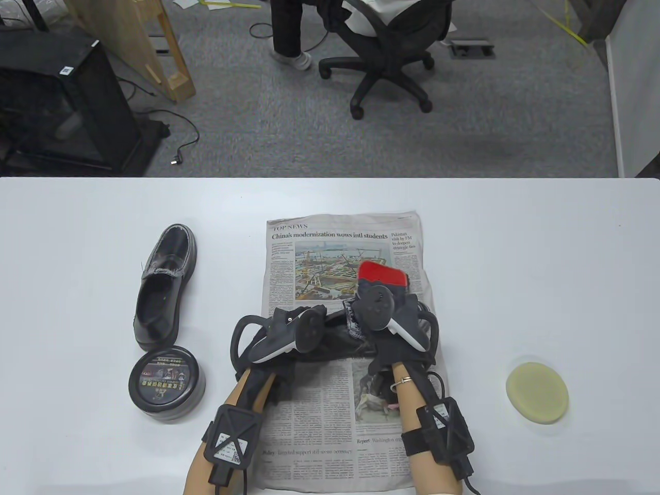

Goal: Dip and apply leather care cream with polishing sponge on shoes

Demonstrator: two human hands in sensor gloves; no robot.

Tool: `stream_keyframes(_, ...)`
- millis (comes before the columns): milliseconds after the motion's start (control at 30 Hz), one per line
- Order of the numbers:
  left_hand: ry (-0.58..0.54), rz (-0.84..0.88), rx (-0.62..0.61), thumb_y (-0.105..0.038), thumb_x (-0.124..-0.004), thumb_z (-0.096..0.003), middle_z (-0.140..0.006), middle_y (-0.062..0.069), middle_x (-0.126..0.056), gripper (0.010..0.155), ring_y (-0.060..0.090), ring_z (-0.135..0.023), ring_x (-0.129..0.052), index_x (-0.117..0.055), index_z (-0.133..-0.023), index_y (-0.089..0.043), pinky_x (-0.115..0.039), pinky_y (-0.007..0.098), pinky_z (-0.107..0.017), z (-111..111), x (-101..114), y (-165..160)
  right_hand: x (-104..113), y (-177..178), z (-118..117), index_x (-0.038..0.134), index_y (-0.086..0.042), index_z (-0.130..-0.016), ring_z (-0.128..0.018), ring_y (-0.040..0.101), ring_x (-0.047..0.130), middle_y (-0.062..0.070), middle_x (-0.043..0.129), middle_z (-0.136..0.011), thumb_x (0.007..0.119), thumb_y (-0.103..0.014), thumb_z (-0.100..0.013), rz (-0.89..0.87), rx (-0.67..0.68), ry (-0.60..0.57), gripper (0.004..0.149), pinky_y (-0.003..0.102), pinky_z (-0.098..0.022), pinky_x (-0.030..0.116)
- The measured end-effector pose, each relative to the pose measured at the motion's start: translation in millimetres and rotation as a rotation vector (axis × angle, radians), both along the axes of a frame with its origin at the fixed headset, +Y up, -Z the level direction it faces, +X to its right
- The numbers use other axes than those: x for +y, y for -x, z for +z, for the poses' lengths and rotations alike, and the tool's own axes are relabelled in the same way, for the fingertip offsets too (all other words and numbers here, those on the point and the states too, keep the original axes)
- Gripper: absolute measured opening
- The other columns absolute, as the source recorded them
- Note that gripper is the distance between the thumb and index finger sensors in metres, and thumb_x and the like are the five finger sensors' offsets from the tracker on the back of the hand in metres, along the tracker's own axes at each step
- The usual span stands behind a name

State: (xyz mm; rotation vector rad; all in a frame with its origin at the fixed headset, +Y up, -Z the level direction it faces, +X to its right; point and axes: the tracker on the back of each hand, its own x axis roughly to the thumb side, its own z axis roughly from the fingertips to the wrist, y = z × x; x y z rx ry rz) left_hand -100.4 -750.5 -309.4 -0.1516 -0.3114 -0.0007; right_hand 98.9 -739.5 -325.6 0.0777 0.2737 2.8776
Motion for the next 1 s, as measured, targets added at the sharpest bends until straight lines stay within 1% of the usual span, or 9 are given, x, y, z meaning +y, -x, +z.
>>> stream_keyframes(133, -0.005, -0.012, 0.002, -0.063, -0.081, -0.0347, -0.109, 0.0, -0.083, 0.085, 0.026, -0.093, -0.09, -0.06, -0.111, -0.031, -0.08, 0.05, -0.068, 0, 1, 0, -4, -26, 4, 0.039, -0.012, -0.117, -0.11, 0.047, 0.037, 0.017, 0.039, -0.122, 0.04, -0.04, -0.066, 0.064, -0.042, -0.003, 0.058, 0.06, -0.075, 0.037)
stream_keyframes(267, -0.011, -0.018, 0.003, -0.063, -0.08, -0.0347, -0.108, 0.001, -0.084, 0.085, 0.027, -0.093, -0.091, -0.061, -0.111, -0.031, -0.08, 0.05, -0.068, 1, 1, -1, -9, -51, 16, 0.036, -0.013, -0.117, -0.109, 0.048, 0.035, 0.018, 0.032, -0.121, 0.041, -0.039, -0.066, 0.061, -0.075, -0.005, 0.057, 0.058, -0.074, 0.037)
stream_keyframes(400, -0.008, -0.015, 0.004, -0.063, -0.081, -0.0342, -0.108, 0.0, -0.084, 0.084, 0.026, -0.093, -0.09, -0.062, -0.11, -0.031, -0.08, 0.05, -0.068, 0, 1, -1, -12, -56, 34, 0.036, -0.01, -0.116, -0.106, 0.053, 0.038, 0.022, 0.03, -0.118, 0.044, -0.037, -0.066, 0.088, -0.045, -0.064, 0.057, 0.058, -0.072, 0.042)
stream_keyframes(533, -0.011, -0.02, 0.01, -0.063, -0.081, -0.0337, -0.108, 0.0, -0.084, 0.084, 0.027, -0.092, -0.091, -0.062, -0.11, -0.032, -0.081, 0.049, -0.068, 1, 1, -2, -10, -39, 51, 0.043, -0.001, -0.113, -0.097, 0.06, 0.055, 0.032, 0.041, -0.112, 0.046, -0.035, -0.066, 0.23, 0.02, -0.161, 0.058, 0.057, -0.066, 0.061)
stream_keyframes(600, -0.014, -0.007, 0.013, -0.063, -0.081, -0.0334, -0.108, 0.0, -0.084, 0.084, 0.027, -0.092, -0.091, -0.062, -0.11, -0.032, -0.08, 0.05, -0.068, 1, 0, -2, -8, -26, 57, 0.047, 0.002, -0.111, -0.093, 0.062, 0.057, 0.034, 0.046, -0.11, 0.047, -0.034, -0.066, 0.259, 0.063, -0.19, 0.058, 0.058, -0.063, 0.065)
stream_keyframes(733, -0.005, 0.008, 0.003, -0.062, -0.081, -0.0335, -0.108, -0.001, -0.083, 0.084, 0.026, -0.094, -0.089, -0.062, -0.109, -0.032, -0.08, 0.05, -0.069, 1, -1, -1, 2, 3, 70, 0.05, 0.004, -0.109, -0.091, 0.059, 0.065, 0.035, 0.054, -0.107, 0.048, -0.034, -0.066, 0.161, 0.189, -0.21, 0.058, 0.057, -0.061, 0.071)
stream_keyframes(800, -0.001, 0.007, -0.001, -0.062, -0.081, -0.0336, -0.109, -0.001, -0.083, 0.084, 0.026, -0.094, -0.089, -0.062, -0.109, -0.032, -0.079, 0.05, -0.069, 0, -1, -1, 11, 16, 74, 0.051, 0.002, -0.11, -0.093, 0.057, 0.065, 0.032, 0.054, -0.108, 0.047, -0.035, -0.066, 0.065, 0.242, -0.226, 0.057, 0.056, -0.064, 0.069)
stream_keyframes(900, 0.003, -0.001, -0.008, -0.062, -0.081, -0.0335, -0.109, -0.002, -0.082, 0.084, 0.025, -0.095, -0.088, -0.061, -0.109, -0.033, -0.079, 0.05, -0.07, 0, 0, -1, 17, 30, 70, 0.05, -0.003, -0.112, -0.1, 0.054, 0.058, 0.026, 0.051, -0.113, 0.047, -0.036, -0.066, -0.051, 0.274, -0.198, 0.056, 0.059, -0.069, 0.061)
stream_keyframes(1000, 0.004, 0.002, -0.01, -0.062, -0.081, -0.0335, -0.11, -0.002, -0.082, 0.084, 0.024, -0.096, -0.088, -0.061, -0.109, -0.033, -0.079, 0.05, -0.07, 0, -1, -1, 14, 35, 55, 0.049, -0.01, -0.114, -0.106, 0.048, 0.05, 0.019, 0.048, -0.118, 0.045, -0.038, -0.066, -0.024, 0.265, -0.151, 0.055, 0.063, -0.072, 0.052)
